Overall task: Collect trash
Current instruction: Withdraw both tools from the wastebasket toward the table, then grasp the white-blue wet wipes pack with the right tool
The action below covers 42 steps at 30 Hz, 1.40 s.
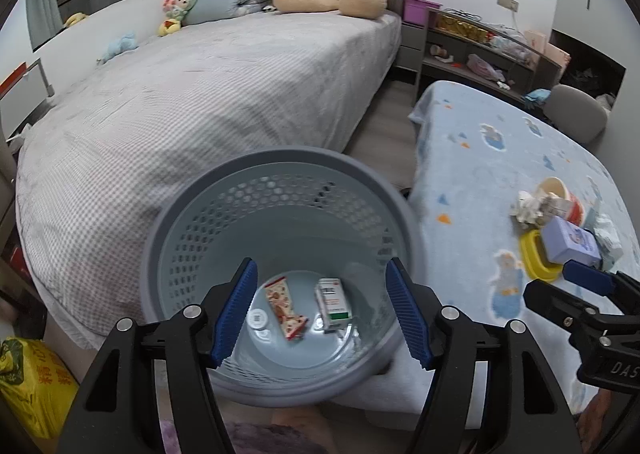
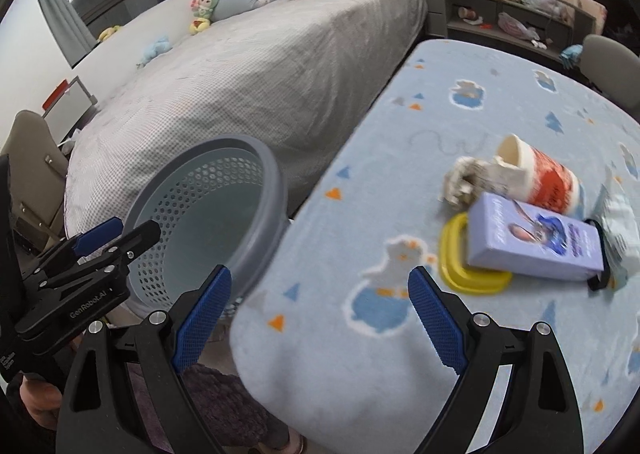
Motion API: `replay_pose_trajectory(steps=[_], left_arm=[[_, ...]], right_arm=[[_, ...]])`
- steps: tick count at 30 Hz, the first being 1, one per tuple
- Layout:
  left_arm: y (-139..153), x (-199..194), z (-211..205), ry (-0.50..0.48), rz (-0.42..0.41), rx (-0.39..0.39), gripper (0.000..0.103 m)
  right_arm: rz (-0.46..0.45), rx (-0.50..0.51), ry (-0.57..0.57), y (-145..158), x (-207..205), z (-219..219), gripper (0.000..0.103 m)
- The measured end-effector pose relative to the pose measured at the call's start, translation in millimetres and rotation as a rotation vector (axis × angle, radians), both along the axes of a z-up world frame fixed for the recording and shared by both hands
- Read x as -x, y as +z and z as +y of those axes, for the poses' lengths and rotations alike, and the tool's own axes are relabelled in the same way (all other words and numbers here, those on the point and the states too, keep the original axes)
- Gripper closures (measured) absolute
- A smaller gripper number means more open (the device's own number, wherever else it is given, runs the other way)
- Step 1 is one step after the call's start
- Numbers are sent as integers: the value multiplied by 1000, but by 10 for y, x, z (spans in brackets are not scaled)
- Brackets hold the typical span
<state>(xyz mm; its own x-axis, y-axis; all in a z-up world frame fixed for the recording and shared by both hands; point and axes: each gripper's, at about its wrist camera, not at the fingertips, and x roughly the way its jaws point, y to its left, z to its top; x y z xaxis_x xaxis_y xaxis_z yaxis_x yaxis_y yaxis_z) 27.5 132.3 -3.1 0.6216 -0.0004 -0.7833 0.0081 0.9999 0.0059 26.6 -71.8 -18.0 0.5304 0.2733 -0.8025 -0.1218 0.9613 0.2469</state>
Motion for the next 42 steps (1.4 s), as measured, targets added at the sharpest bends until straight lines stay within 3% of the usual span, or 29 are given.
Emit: replay_pose_trajectory(steps=[11, 25, 32, 42], left_arm=[[55, 67, -899, -146, 2, 26, 38], [36, 24, -1820, -264, 8, 32, 38], [20, -56, -2065, -278, 12, 30, 38], [-101, -190, -2162, -271, 44, 20, 38]], right_arm=[[17, 15, -166, -76, 301, -995, 15], [-20, 54, -315, 121, 341, -2166, 15], [18, 45, -325, 28, 104, -2457, 15], [77, 52, -309, -225, -282, -2552, 15]])
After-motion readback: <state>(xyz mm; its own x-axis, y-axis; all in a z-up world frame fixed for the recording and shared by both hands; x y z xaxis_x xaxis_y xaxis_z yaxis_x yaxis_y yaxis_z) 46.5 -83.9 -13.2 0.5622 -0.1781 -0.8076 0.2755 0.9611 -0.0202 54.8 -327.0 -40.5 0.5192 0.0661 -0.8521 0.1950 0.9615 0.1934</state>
